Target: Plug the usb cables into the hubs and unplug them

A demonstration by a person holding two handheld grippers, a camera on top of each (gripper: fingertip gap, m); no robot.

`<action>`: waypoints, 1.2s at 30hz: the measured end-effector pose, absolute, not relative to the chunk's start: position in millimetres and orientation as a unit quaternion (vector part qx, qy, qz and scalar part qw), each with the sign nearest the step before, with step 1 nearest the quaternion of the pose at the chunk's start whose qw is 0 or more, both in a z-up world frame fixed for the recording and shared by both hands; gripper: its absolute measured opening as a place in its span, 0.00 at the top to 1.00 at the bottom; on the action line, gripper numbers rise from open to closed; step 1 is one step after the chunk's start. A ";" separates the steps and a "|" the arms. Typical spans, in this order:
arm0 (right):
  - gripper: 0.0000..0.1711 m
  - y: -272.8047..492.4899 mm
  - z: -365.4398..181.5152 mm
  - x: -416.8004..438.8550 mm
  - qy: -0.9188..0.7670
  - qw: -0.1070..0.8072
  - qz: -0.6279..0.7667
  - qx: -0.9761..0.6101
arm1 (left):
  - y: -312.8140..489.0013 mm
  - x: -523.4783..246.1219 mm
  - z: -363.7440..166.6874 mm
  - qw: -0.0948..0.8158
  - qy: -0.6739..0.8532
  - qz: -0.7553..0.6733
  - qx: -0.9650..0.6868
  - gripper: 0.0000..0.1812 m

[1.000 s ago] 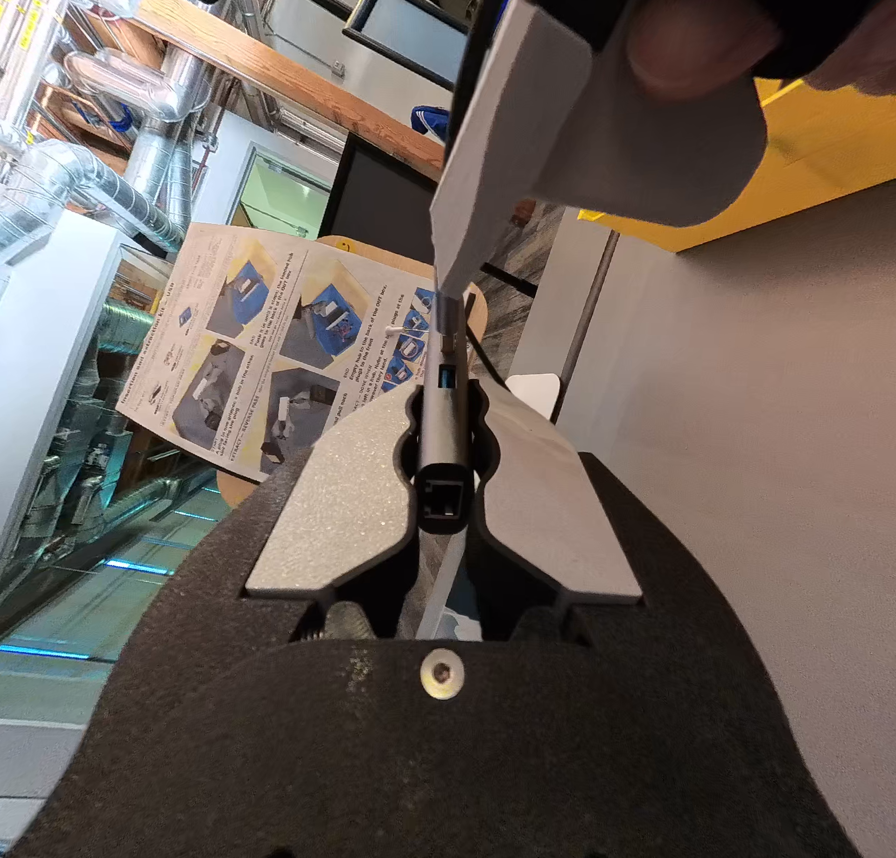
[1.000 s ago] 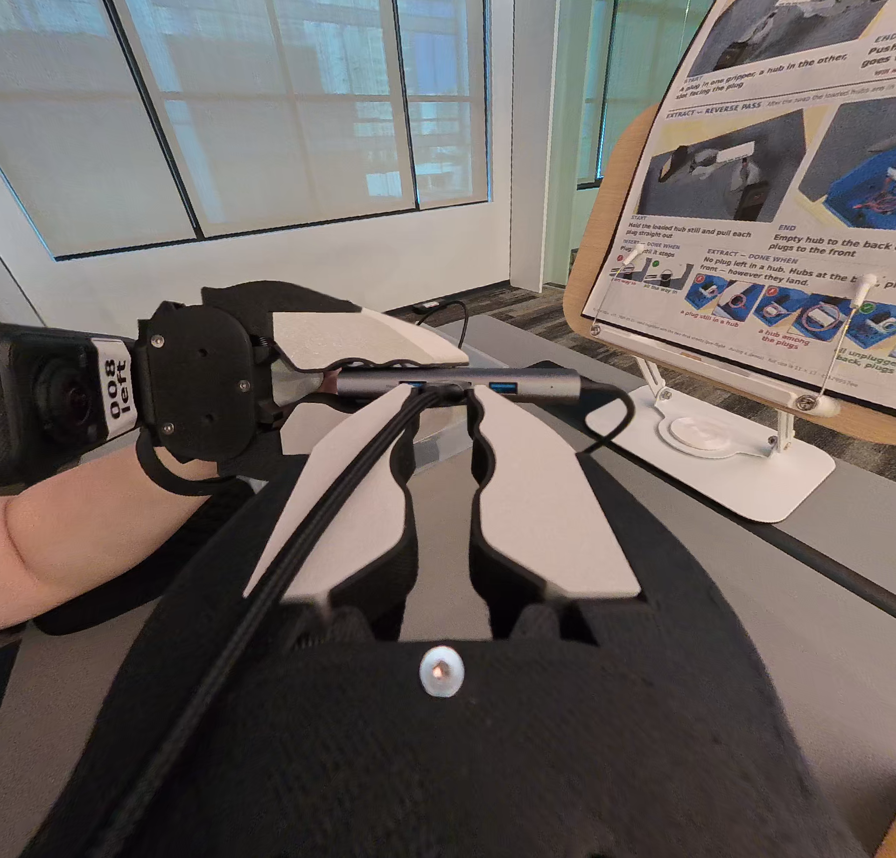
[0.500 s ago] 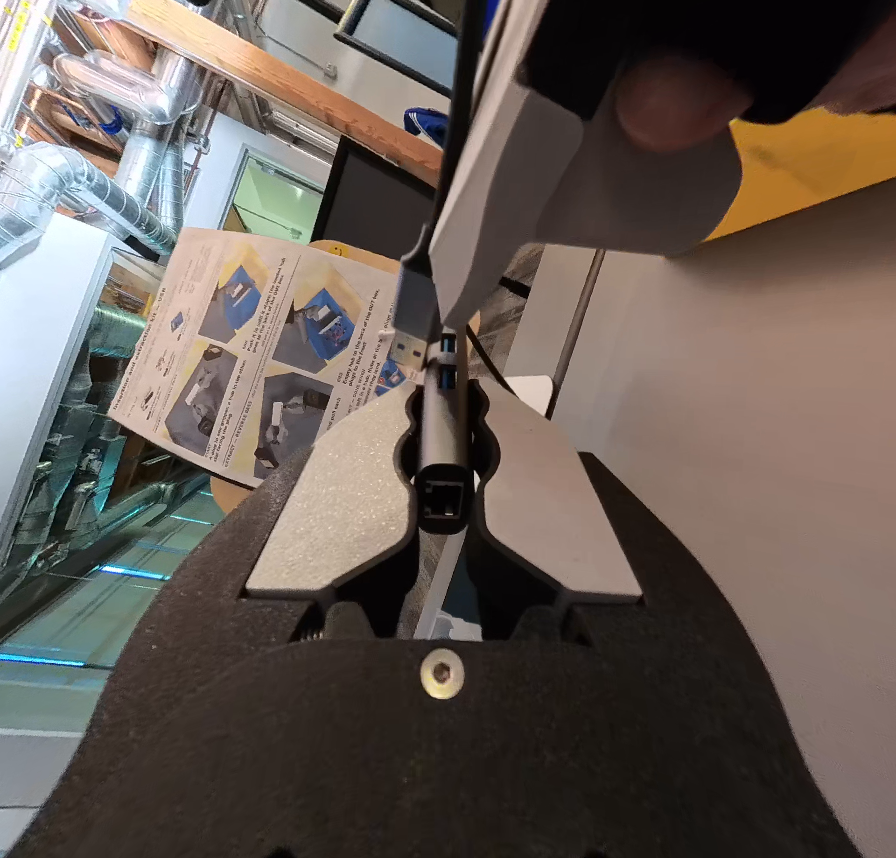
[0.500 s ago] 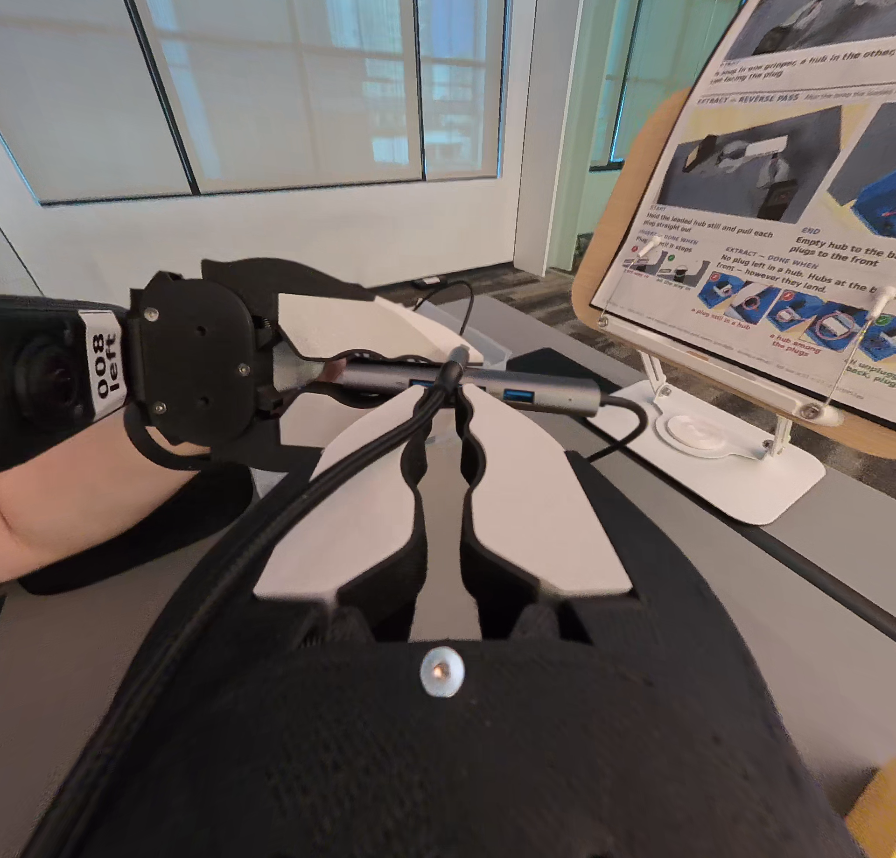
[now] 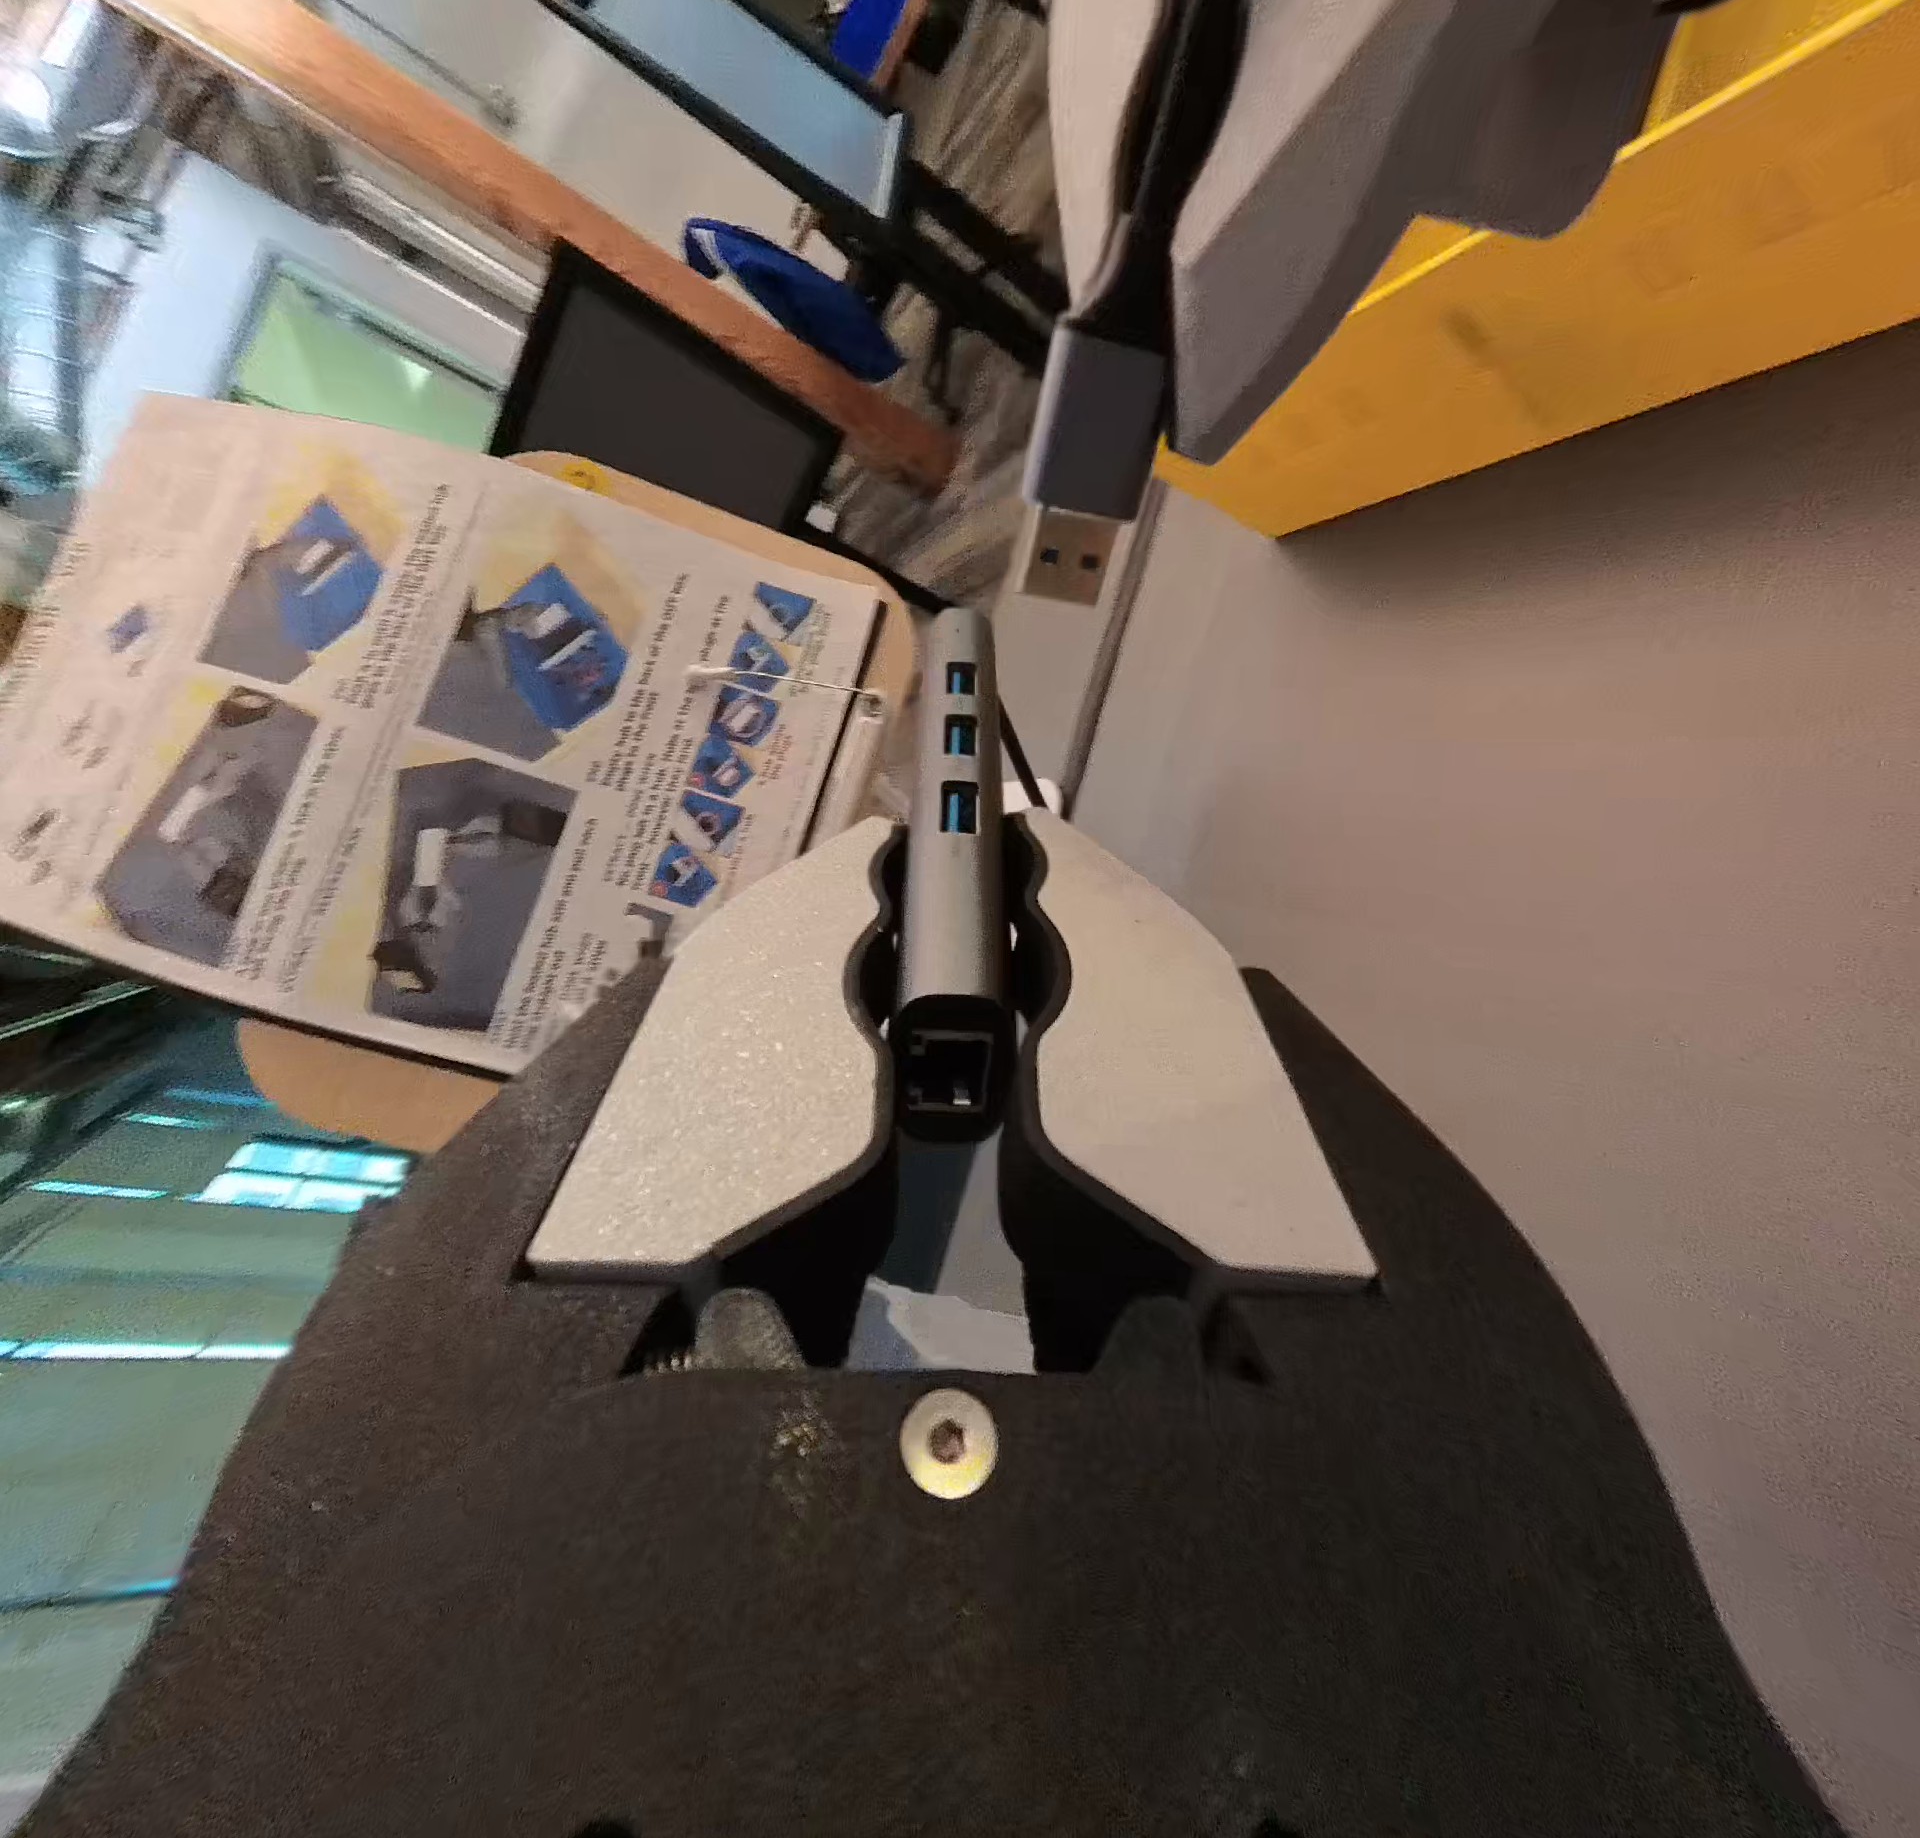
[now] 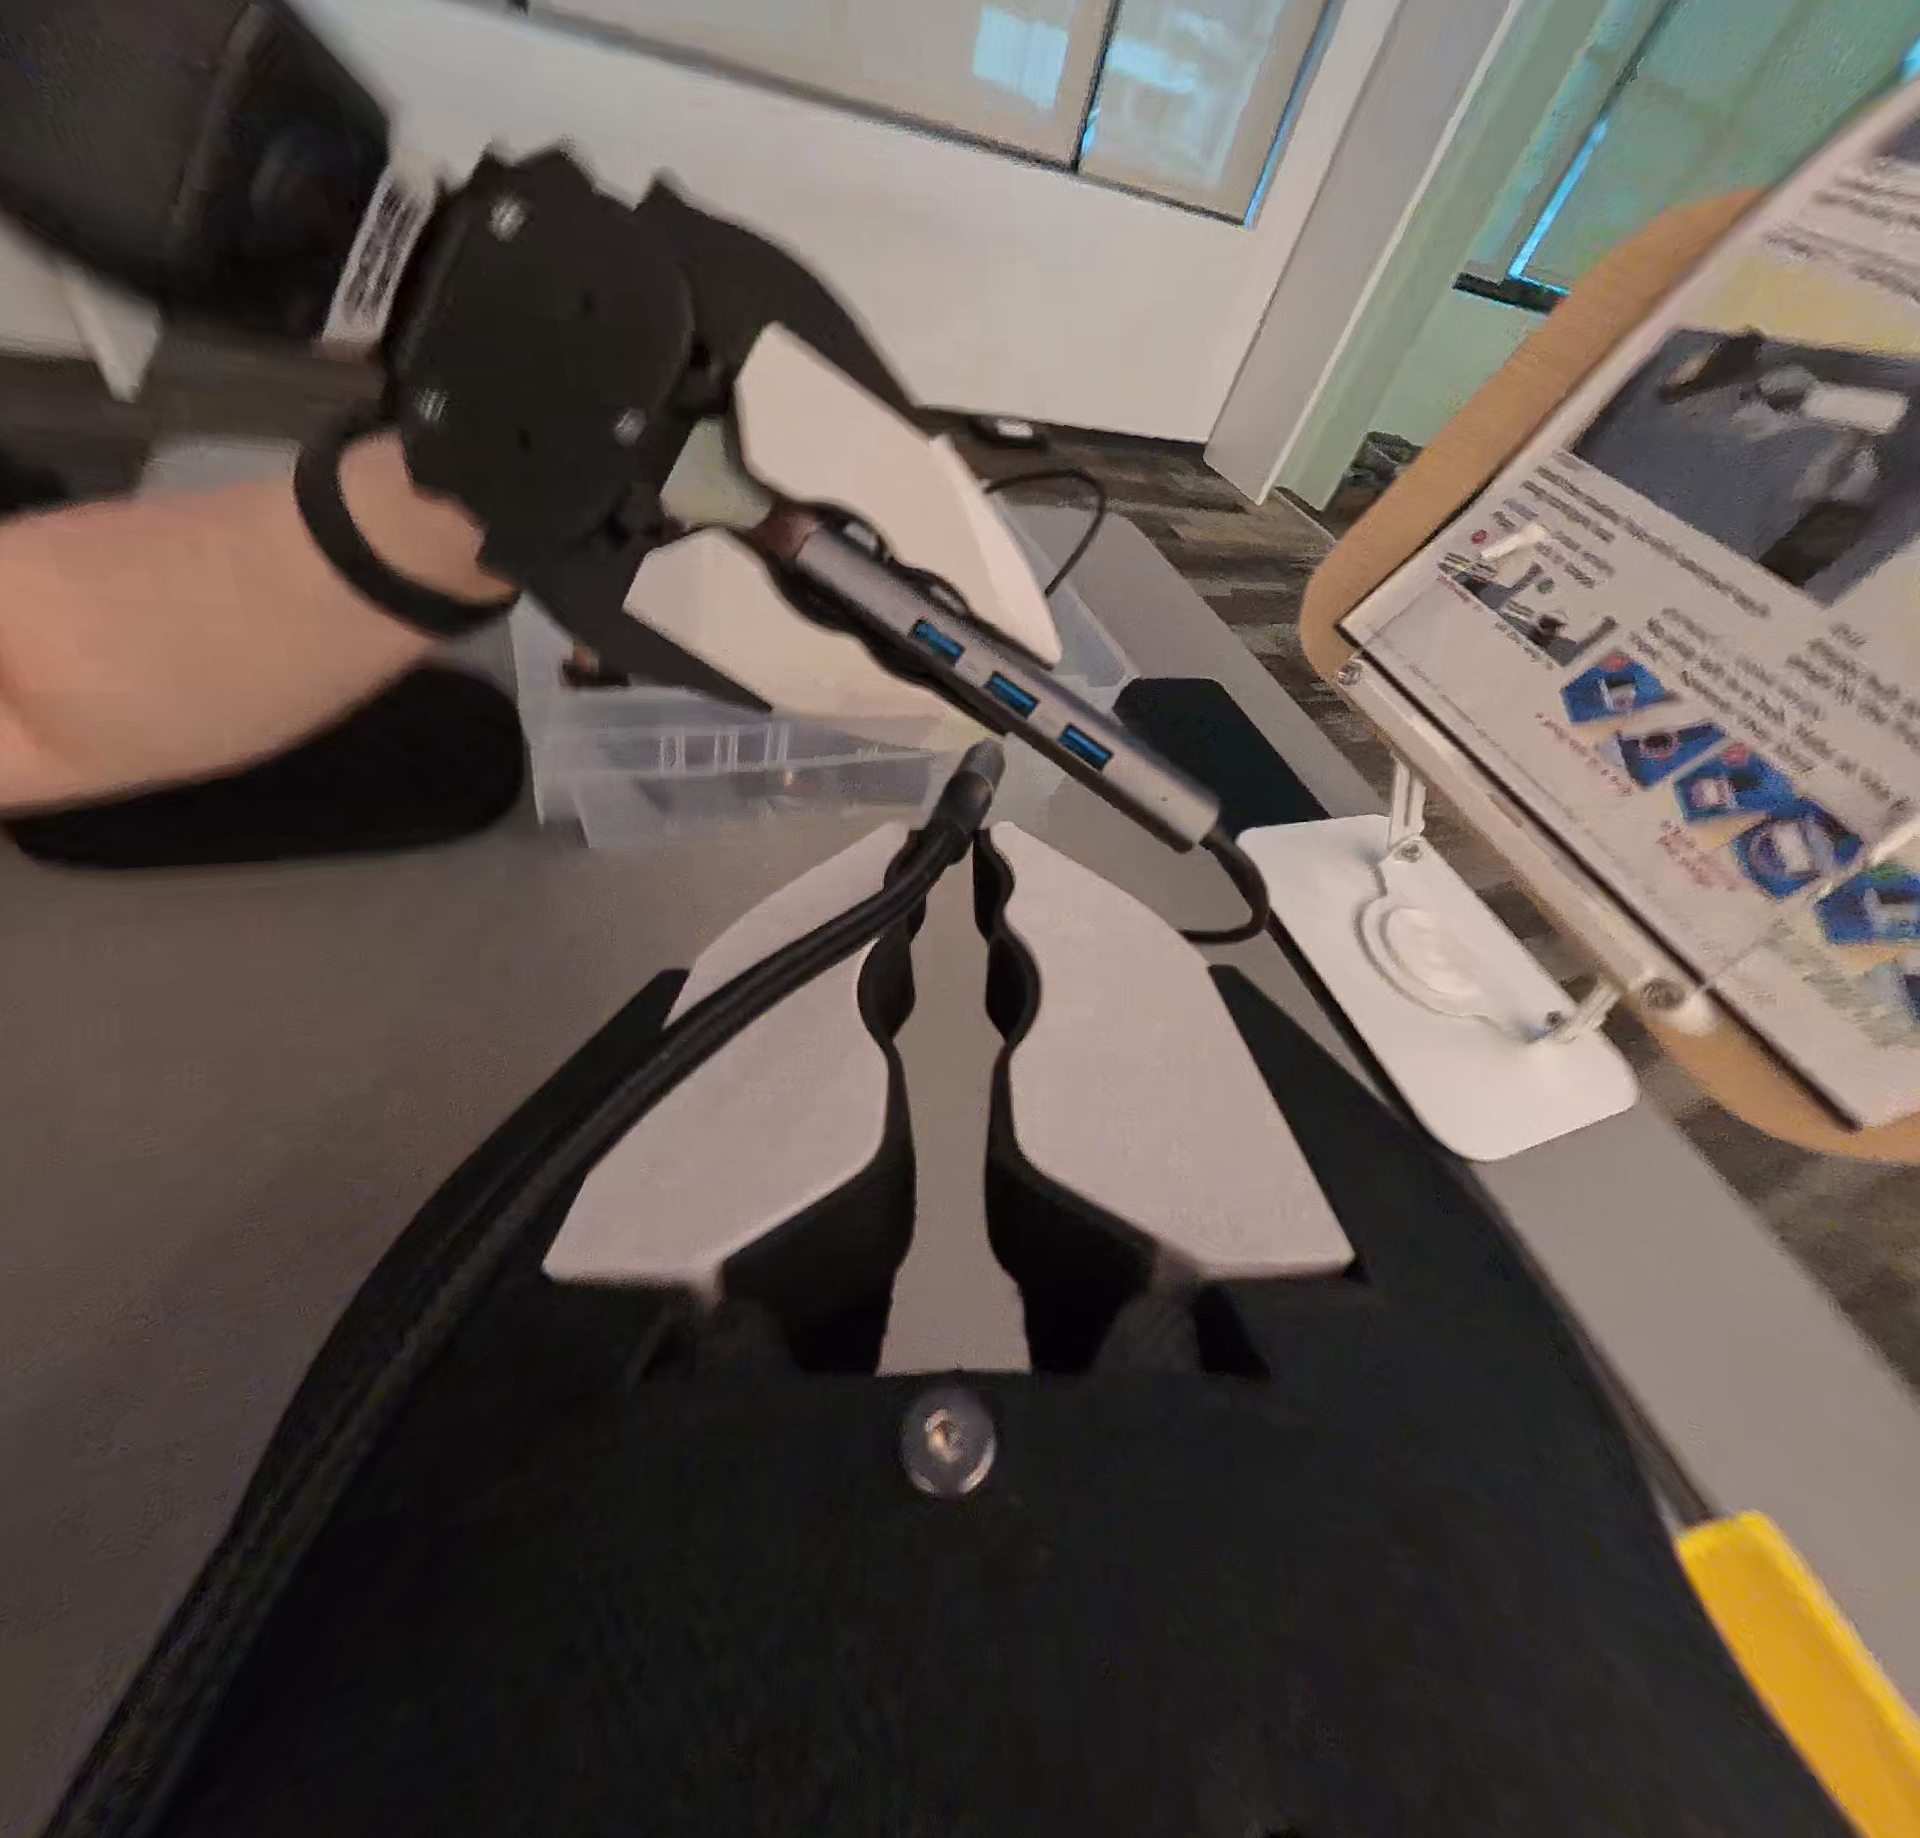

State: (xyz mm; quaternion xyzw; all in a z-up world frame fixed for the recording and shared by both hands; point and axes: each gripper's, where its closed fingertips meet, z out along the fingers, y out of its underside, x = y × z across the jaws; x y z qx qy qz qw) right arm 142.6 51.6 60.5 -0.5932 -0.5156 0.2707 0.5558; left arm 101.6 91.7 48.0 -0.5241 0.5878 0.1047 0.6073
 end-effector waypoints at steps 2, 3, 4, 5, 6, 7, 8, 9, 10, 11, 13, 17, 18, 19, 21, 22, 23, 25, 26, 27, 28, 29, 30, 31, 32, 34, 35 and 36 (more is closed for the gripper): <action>0.95 47.6 56.8 145.2 -0.559 0.560 0.220 -0.571 | 87.0 103.4 46.8 0.601 0.593 0.071 -0.531 0.91; 0.95 44.6 56.3 145.9 -0.576 0.564 0.203 -0.555 | 83.4 105.4 45.1 0.596 0.602 0.053 -0.529 0.91; 0.95 40.9 55.4 145.7 -0.591 0.564 0.195 -0.542 | 81.3 106.8 44.9 0.596 0.605 0.046 -0.527 0.91; 0.95 41.8 55.8 146.5 -0.592 0.567 0.187 -0.541 | 82.0 107.0 46.8 0.602 0.600 0.050 -0.524 0.91; 0.95 41.7 55.9 146.3 -0.594 0.569 0.186 -0.537 | 81.9 108.0 47.2 0.604 0.600 0.055 -0.521 0.91; 0.95 41.3 56.4 145.9 -0.595 0.573 0.187 -0.532 | 80.9 110.3 47.4 0.608 0.601 0.058 -0.516 0.91; 0.95 41.7 56.7 146.1 -0.597 0.578 0.184 -0.525 | 80.7 112.5 48.6 0.614 0.598 0.063 -0.511 0.91; 0.95 42.7 56.2 147.1 -0.600 0.581 0.176 -0.521 | 80.8 114.3 49.3 0.619 0.596 0.072 -0.506 0.91; 0.95 44.0 55.7 148.5 -0.604 0.583 0.166 -0.517 | 80.4 116.3 48.0 0.618 0.599 0.079 -0.503 0.91; 0.95 44.2 56.3 149.9 -0.610 0.589 0.154 -0.507 | 80.1 117.9 45.7 0.614 0.603 0.086 -0.502 0.91; 0.95 43.0 58.3 153.4 -0.621 0.598 0.136 -0.489 | 79.1 120.0 39.1 0.600 0.618 0.097 -0.499 0.91; 0.95 36.1 54.4 157.3 -0.657 0.595 0.103 -0.452 | 70.0 126.1 26.1 0.571 0.650 0.068 -0.496 0.91; 0.95 35.3 51.6 157.1 -0.665 0.590 0.095 -0.448 | 65.7 128.3 22.5 0.564 0.662 0.062 -0.489 0.91; 0.95 32.9 48.0 156.2 -0.677 0.583 0.090 -0.440 | 64.6 129.4 21.2 0.560 0.665 0.064 -0.490 0.91; 0.95 30.2 41.0 155.4 -0.698 0.575 0.069 -0.421 | 61.7 131.8 19.7 0.556 0.672 0.068 -0.484 0.91; 0.95 29.6 36.8 155.6 -0.709 0.568 0.055 -0.414 | 59.1 133.3 18.6 0.553 0.677 0.064 -0.481 0.91; 0.95 30.9 34.5 156.2 -0.715 0.565 0.039 -0.411 | 57.6 133.9 17.9 0.550 0.680 0.063 -0.482 0.91; 0.95 31.8 31.9 156.6 -0.721 0.562 0.019 -0.406 | 54.0 134.1 15.0 0.539 0.690 0.061 -0.479 0.91; 0.95 31.3 30.7 156.4 -0.724 0.560 0.014 -0.403 | 53.1 133.9 14.2 0.537 0.692 0.061 -0.479 0.91; 0.95 30.7 29.3 156.0 -0.728 0.557 0.007 -0.399 | 52.5 134.0 14.3 0.536 0.693 0.062 -0.477 0.91; 0.95 29.0 28.2 155.0 -0.733 0.555 0.004 -0.394 | 51.3 134.0 13.0 0.533 0.697 0.059 -0.477 0.91; 0.95 27.7 26.9 154.4 -0.738 0.552 -0.001 -0.388 | 50.0 134.0 11.2 0.529 0.701 0.057 -0.475 0.91; 0.95 27.3 25.5 154.4 -0.743 0.548 -0.010 -0.384 | 49.6 133.7 10.0 0.526 0.704 0.058 -0.473 0.91; 0.95 26.3 23.9 154.5 -0.748 0.544 -0.019 -0.379 | 48.3 133.6 8.1 0.521 0.709 0.057 -0.471 0.91; 0.95 24.5 21.8 154.3 -0.756 0.538 -0.024 -0.373 | 45.6 133.9 5.4 0.515 0.718 0.053 -0.465 0.91; 0.95 22.3 18.8 154.0 -0.766 0.530 -0.033 -0.364 | 42.2 134.3 2.8 0.509 0.726 0.047 -0.459 0.91; 0.95 20.1 16.8 153.3 -0.772 0.524 -0.033 -0.358 | 38.6 135.6 1.5 0.506 0.732 0.038 -0.455 0.91; 0.95 17.6 13.9 153.2 -0.781 0.516 -0.034 -0.350 | 36.1 135.3 -1.6 0.499 0.740 0.038 -0.449 0.91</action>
